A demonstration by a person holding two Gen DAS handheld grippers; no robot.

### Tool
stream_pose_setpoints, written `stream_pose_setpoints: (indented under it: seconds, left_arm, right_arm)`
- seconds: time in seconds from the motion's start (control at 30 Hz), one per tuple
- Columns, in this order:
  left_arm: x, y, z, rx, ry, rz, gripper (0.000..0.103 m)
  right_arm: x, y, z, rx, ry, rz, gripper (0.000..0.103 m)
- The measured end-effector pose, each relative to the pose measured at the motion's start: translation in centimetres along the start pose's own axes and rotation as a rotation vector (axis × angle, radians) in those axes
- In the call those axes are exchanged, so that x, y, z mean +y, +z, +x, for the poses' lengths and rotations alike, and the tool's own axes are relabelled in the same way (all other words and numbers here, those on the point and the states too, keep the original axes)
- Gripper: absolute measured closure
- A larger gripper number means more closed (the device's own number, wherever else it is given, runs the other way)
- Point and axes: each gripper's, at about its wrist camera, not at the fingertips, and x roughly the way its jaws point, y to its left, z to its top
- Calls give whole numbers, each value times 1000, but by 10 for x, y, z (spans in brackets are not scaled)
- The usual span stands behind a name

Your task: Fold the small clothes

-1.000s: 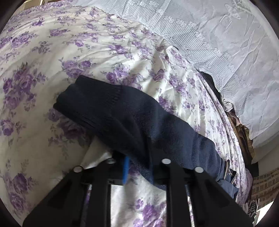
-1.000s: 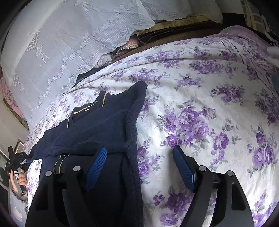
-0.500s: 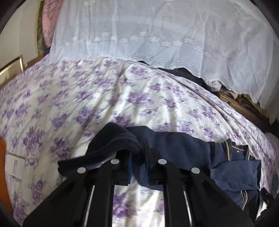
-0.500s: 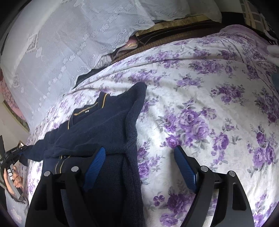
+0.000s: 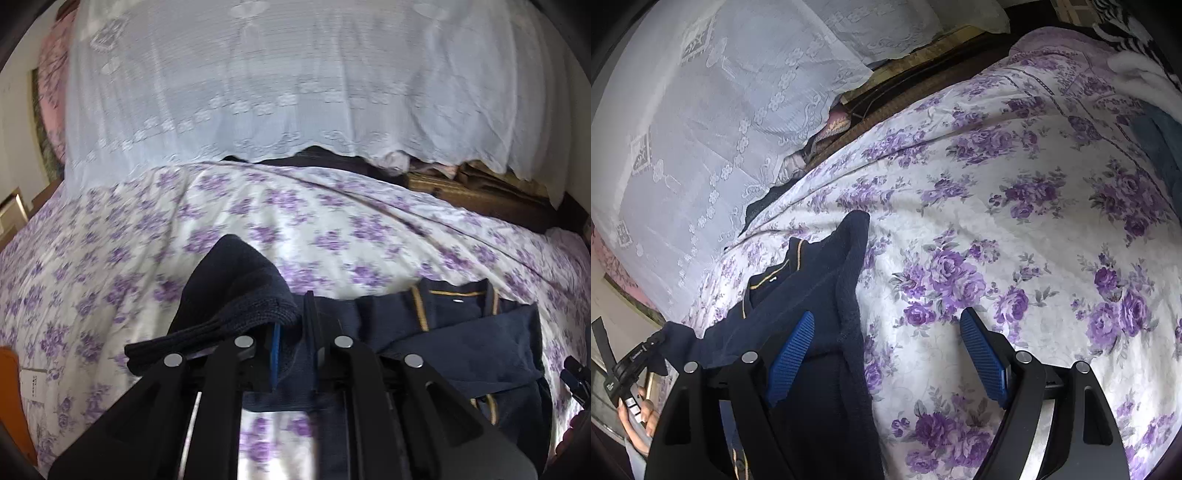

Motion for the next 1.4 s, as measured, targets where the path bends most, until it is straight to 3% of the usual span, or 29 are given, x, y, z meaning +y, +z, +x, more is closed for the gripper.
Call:
stream_pose_setpoints:
  seconds: [0.57, 0.77, 0.97, 1.03, 1.1, 1.17, 1.27, 1.4]
  left_arm:
    - [-118, -9, -12, -16, -117, 169, 93]
    - [-160, -27, 1, 22, -156, 224, 93]
    - [-200, -56, 24, 63, -146, 319, 93]
    - [-213, -71, 39, 121, -134, 374, 85]
    - [-222, -84, 47, 152, -90, 420, 36]
    - [-224, -90, 40, 93, -43, 451, 25]
    - [-223, -90, 23, 59, -102, 482, 9]
    - [-209, -91, -2, 18, -137, 550, 5]
  right_arm:
    - [-6, 0, -6, 17, 64, 76, 21]
    - [-7, -1, -5, 23, 63, 89, 21]
    - [-6, -1, -3, 28, 59, 82, 21]
    - [-6, -1, -3, 28, 59, 82, 21]
    - [-6, -1, -3, 28, 59, 81, 21]
    - [-5, -1, -3, 22, 64, 81, 21]
    - [-3, 0, -4, 11, 75, 67, 21]
    - [10, 1, -9, -1, 107, -7, 22]
